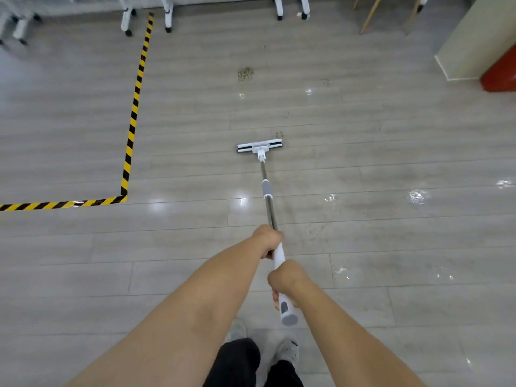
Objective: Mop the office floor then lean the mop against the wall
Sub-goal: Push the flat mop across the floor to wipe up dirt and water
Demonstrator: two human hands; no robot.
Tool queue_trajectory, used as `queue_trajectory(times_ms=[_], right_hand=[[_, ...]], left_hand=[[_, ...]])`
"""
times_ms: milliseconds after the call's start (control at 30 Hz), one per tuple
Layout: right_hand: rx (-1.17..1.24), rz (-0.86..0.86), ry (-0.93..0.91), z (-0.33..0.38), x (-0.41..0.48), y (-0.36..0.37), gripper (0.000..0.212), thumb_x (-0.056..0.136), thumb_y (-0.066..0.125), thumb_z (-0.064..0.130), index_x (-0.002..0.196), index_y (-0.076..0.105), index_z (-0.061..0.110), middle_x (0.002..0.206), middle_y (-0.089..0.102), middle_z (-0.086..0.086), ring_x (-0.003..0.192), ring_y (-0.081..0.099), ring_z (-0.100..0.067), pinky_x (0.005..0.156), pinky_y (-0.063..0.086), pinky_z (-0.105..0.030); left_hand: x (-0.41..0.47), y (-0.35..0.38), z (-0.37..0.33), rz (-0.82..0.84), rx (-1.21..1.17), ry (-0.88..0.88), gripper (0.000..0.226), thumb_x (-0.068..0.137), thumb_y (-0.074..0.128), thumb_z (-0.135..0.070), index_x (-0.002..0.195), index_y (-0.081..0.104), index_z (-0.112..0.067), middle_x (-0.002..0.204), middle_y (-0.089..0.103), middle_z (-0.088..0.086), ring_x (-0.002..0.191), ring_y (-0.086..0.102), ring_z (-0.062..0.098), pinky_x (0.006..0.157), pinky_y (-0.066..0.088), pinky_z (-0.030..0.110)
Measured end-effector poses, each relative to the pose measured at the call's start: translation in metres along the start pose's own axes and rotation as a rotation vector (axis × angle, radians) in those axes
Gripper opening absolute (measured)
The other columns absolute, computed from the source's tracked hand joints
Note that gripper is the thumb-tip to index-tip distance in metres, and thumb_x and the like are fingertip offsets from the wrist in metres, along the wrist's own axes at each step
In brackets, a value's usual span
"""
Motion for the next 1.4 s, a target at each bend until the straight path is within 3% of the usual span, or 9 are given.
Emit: queue_trajectory(times_ms=[167, 367, 567, 633, 800, 967, 1100, 1200, 1400], right_hand=[[0.067, 0.002, -0.022, 0.086, 0.041, -0.015, 0.006, 0.092, 0.048, 0.002, 0.089, 0.050, 0.007, 0.065, 0.064, -0.012, 0.050, 0.060, -0.024, 0.064, 0.059, -0.038], [-0.012, -0.020, -0.010, 0.208, 0.084, -0.061, 0.009, 0.091, 0.043, 0.002, 0.086, 0.049, 0.008, 0.061, 0.064, -0.009, 0.043, 0.058, -0.019, 0.047, 0.049, -0.025], [0.029, -0.001, -0.025, 0.344, 0.123, -0.088, 0.016, 0.088, 0.041, 0.001, 0.096, 0.054, 0.003, 0.058, 0.063, -0.009, 0.042, 0.058, -0.020, 0.045, 0.043, -0.023], [0.048, -0.005, -0.019, 0.384, 0.138, -0.099, 0.020, 0.088, 0.041, 0.002, 0.101, 0.056, 0.004, 0.057, 0.063, -0.007, 0.046, 0.059, -0.020, 0.048, 0.045, -0.024], [0.055, -0.021, -0.003, 0.470, 0.173, -0.134, 0.014, 0.087, 0.042, 0.003, 0.093, 0.054, 0.006, 0.051, 0.064, -0.006, 0.058, 0.063, -0.024, 0.063, 0.053, -0.032], [0.050, -0.022, -0.016, 0.562, 0.212, -0.173, 0.012, 0.084, 0.044, 0.002, 0.090, 0.054, 0.006, 0.036, 0.056, -0.001, 0.060, 0.063, -0.026, 0.070, 0.058, -0.038], [0.108, 0.002, -0.002, 0.649, 0.245, -0.210, 0.008, 0.089, 0.046, 0.001, 0.087, 0.052, 0.006, 0.056, 0.063, -0.008, 0.057, 0.062, -0.025, 0.070, 0.058, -0.038], [0.048, 0.000, -0.002, 0.716, 0.268, -0.244, 0.010, 0.091, 0.047, 0.003, 0.084, 0.054, 0.004, 0.071, 0.066, -0.009, 0.071, 0.067, -0.027, 0.079, 0.060, -0.038], [0.050, 0.001, 0.000, 0.824, 0.313, -0.293, 0.011, 0.090, 0.046, 0.003, 0.093, 0.056, 0.006, 0.072, 0.070, -0.010, 0.084, 0.073, -0.030, 0.086, 0.061, -0.043]], left_hand=[[0.058, -0.054, -0.058, -0.007, 0.017, -0.001, 0.013, 0.096, 0.056, -0.016, 0.102, 0.056, -0.005, 0.087, 0.061, 0.011, 0.074, 0.063, 0.026, 0.056, 0.054, 0.033], [0.128, -0.121, -0.152, 0.032, 0.001, 0.013, 0.013, 0.094, 0.053, -0.015, 0.102, 0.058, -0.006, 0.087, 0.062, 0.010, 0.072, 0.063, 0.025, 0.059, 0.057, 0.034], [0.196, -0.209, -0.246, 0.030, 0.015, 0.021, 0.012, 0.095, 0.055, -0.017, 0.103, 0.057, -0.008, 0.094, 0.063, 0.011, 0.080, 0.064, 0.027, 0.060, 0.057, 0.034], [0.217, -0.234, -0.274, 0.022, 0.006, 0.020, 0.014, 0.095, 0.056, -0.018, 0.103, 0.058, -0.008, 0.096, 0.064, 0.011, 0.083, 0.065, 0.028, 0.066, 0.058, 0.036], [0.265, -0.281, -0.350, 0.028, 0.011, 0.035, 0.011, 0.094, 0.056, -0.017, 0.101, 0.057, -0.008, 0.090, 0.063, 0.010, 0.078, 0.064, 0.026, 0.053, 0.053, 0.030], [0.316, -0.327, -0.430, 0.025, 0.034, 0.042, 0.010, 0.095, 0.054, -0.018, 0.100, 0.056, -0.009, 0.088, 0.062, 0.009, 0.075, 0.062, 0.023, 0.053, 0.051, 0.029], [0.360, -0.377, -0.505, -0.016, 0.041, 0.030, 0.012, 0.095, 0.056, -0.021, 0.098, 0.057, -0.009, 0.091, 0.062, 0.010, 0.082, 0.063, 0.026, 0.057, 0.052, 0.030], [0.395, -0.407, -0.564, -0.021, 0.060, 0.033, 0.013, 0.095, 0.056, -0.020, 0.101, 0.056, -0.008, 0.089, 0.062, 0.010, 0.077, 0.062, 0.024, 0.055, 0.050, 0.029], [0.457, -0.463, -0.661, -0.029, 0.085, 0.047, 0.012, 0.094, 0.057, -0.019, 0.100, 0.057, -0.009, 0.087, 0.060, 0.009, 0.072, 0.059, 0.023, 0.051, 0.048, 0.027]])
Point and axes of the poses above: each hand's wrist, its own x-axis towards the middle knuckle, its own y-axis out of the palm, z = x × y, the point moved 8 cm from there along x, towards the middle knuckle
